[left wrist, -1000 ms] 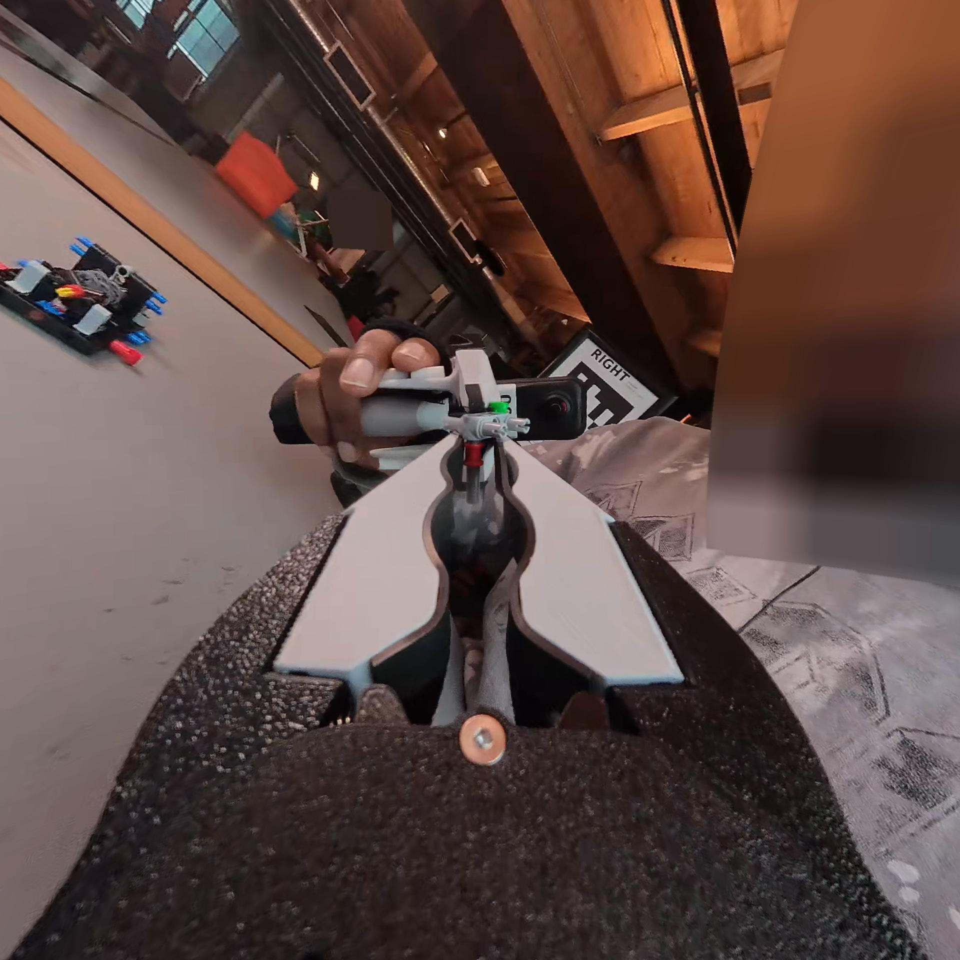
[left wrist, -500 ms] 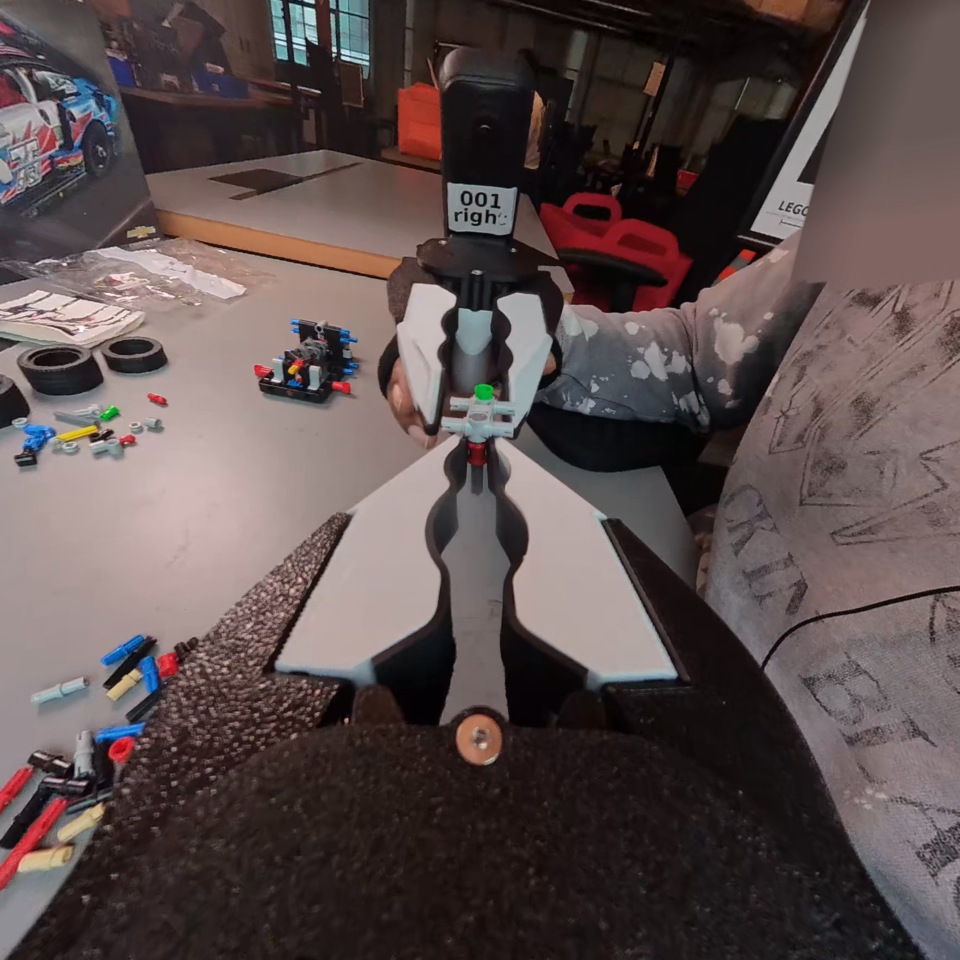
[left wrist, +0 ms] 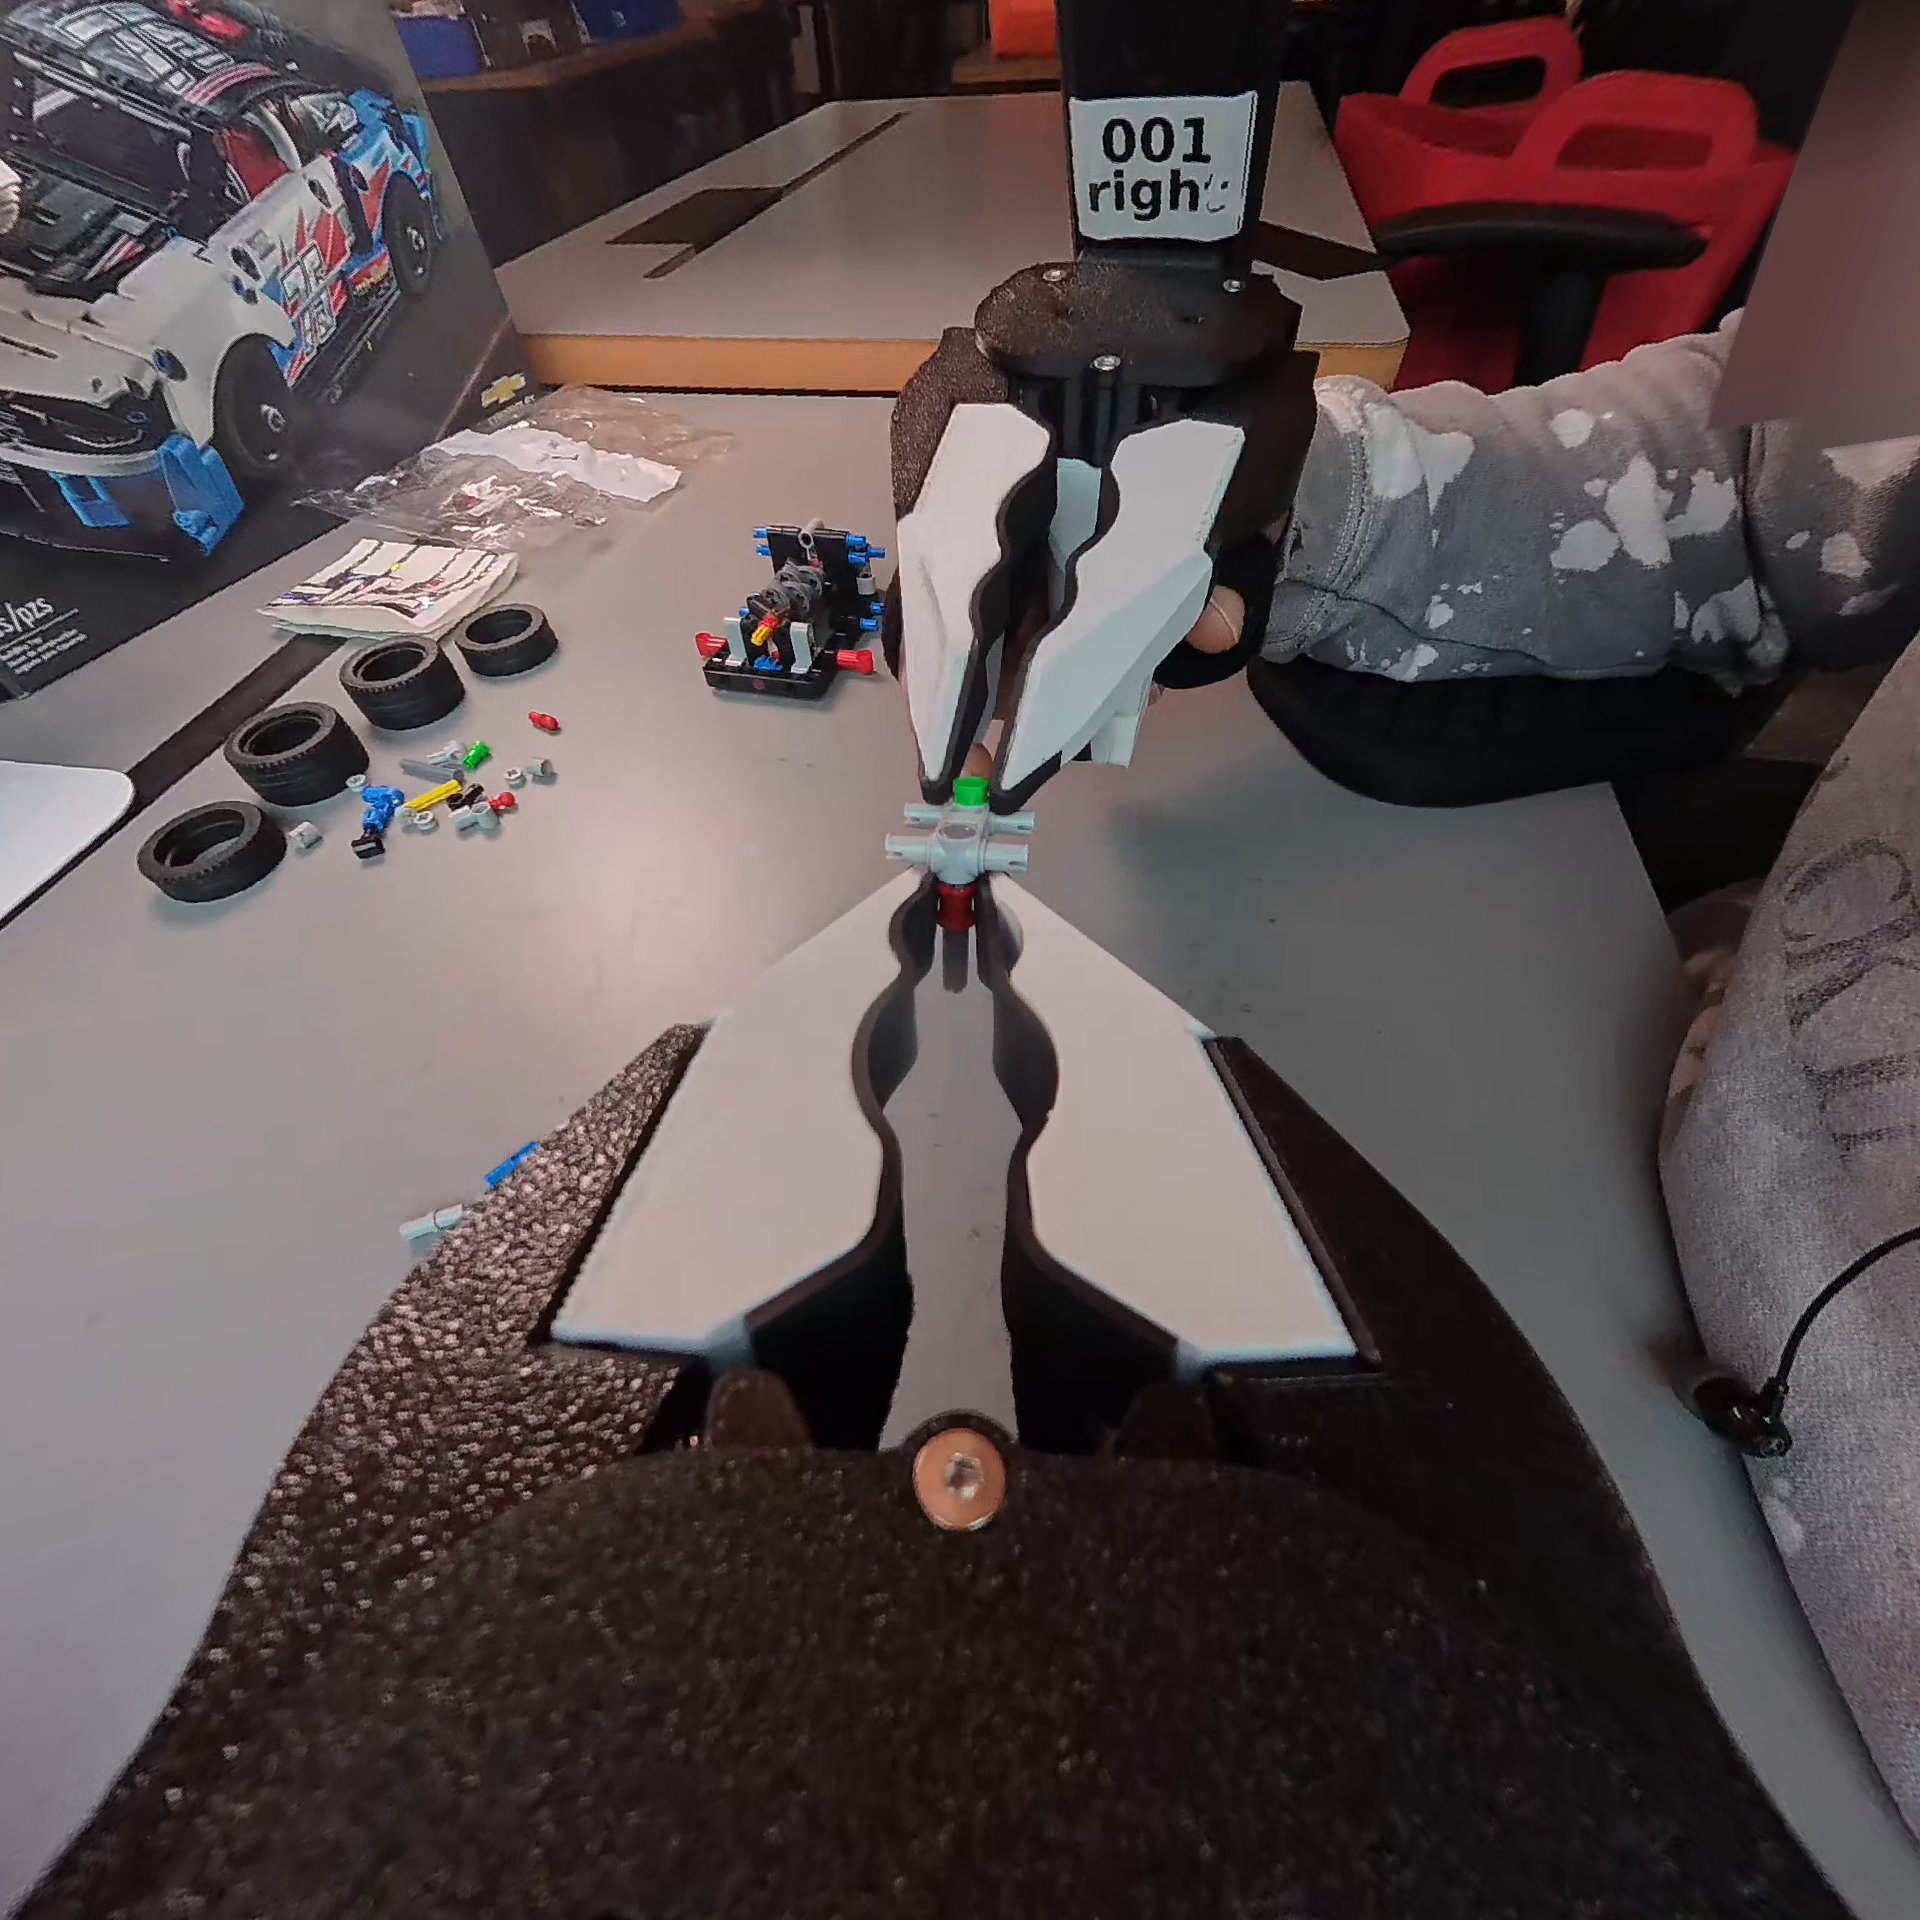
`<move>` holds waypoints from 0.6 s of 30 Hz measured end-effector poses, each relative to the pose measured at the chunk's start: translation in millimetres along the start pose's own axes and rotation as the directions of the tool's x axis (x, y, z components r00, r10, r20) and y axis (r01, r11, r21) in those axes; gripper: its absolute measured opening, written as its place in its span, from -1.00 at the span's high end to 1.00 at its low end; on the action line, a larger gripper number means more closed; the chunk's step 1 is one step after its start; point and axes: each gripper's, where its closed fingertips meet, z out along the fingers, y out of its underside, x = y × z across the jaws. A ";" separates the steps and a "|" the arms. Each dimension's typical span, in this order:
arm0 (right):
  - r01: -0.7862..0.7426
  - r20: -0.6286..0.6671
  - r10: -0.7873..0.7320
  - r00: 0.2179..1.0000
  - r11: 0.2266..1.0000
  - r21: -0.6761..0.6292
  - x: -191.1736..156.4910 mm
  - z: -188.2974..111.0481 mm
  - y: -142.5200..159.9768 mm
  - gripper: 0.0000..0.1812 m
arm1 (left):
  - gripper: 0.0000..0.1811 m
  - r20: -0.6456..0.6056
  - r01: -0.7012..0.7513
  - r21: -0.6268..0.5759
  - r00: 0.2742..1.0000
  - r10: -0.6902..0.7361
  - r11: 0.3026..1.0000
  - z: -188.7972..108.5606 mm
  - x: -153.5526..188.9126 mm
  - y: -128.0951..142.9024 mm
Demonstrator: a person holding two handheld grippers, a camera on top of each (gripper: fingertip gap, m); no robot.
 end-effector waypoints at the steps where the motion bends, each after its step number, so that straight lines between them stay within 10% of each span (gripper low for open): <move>1: 0.020 -0.004 -0.020 1.000 1.000 -0.007 -0.1 0.2 1.1 0.93 | 0.94 -0.004 0.008 -0.008 1.000 -0.008 1.000 0.3 0.2 1.5; 18: -0.225 0.069 0.220 0.973 0.971 0.077 8.9 17.2 9.3 0.96 | 0.93 -0.018 0.181 -0.203 0.982 -0.188 0.962 5.0 -2.3 34.1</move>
